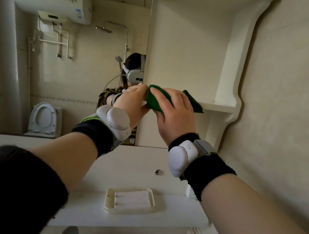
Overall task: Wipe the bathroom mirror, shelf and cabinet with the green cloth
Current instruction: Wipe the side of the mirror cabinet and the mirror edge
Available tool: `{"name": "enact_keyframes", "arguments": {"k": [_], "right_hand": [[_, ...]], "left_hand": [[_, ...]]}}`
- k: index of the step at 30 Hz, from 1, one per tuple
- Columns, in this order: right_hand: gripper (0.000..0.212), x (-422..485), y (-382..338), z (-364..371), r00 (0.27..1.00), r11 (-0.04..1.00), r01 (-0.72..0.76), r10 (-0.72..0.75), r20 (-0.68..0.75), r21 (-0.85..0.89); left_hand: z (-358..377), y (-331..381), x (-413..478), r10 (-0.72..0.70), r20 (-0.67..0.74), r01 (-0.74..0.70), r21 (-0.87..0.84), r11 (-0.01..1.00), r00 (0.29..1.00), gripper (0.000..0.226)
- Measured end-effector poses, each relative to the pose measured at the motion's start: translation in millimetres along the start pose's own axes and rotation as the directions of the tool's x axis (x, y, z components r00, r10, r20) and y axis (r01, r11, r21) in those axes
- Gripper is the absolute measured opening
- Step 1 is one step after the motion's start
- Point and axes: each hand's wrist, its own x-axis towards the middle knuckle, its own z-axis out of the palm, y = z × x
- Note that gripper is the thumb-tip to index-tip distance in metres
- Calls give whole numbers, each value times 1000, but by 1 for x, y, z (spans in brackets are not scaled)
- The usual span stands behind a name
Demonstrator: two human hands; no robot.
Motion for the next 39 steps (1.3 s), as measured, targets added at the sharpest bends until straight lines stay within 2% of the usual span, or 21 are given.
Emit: {"name": "enact_keyframes", "arguments": {"k": [5,9,14,20,39], "right_hand": [[46,-2,3,-2,1000,1000,6,-7,-17,-26],[46,-3,10,-4,1000,999,19,-20,-15,-41],[48,-7,22,-9,999,999,29,-30,-24,-45],[48,-9,36,-16,1000,999,27,-27,-16,-41],[54,-21,92,-56,982,990,-134,139,126,-51]], "left_hand": [[0,5,4,-19,30,17,80,997,999,17],[1,8,2,-61,31,57,104,993,998,4],[3,9,-1,-68,0,68,128,989,998,21],[7,7,-1,-42,-43,48,141,989,998,22],[10,5,-1,-76,-56,84,163,983,996,21]]}}
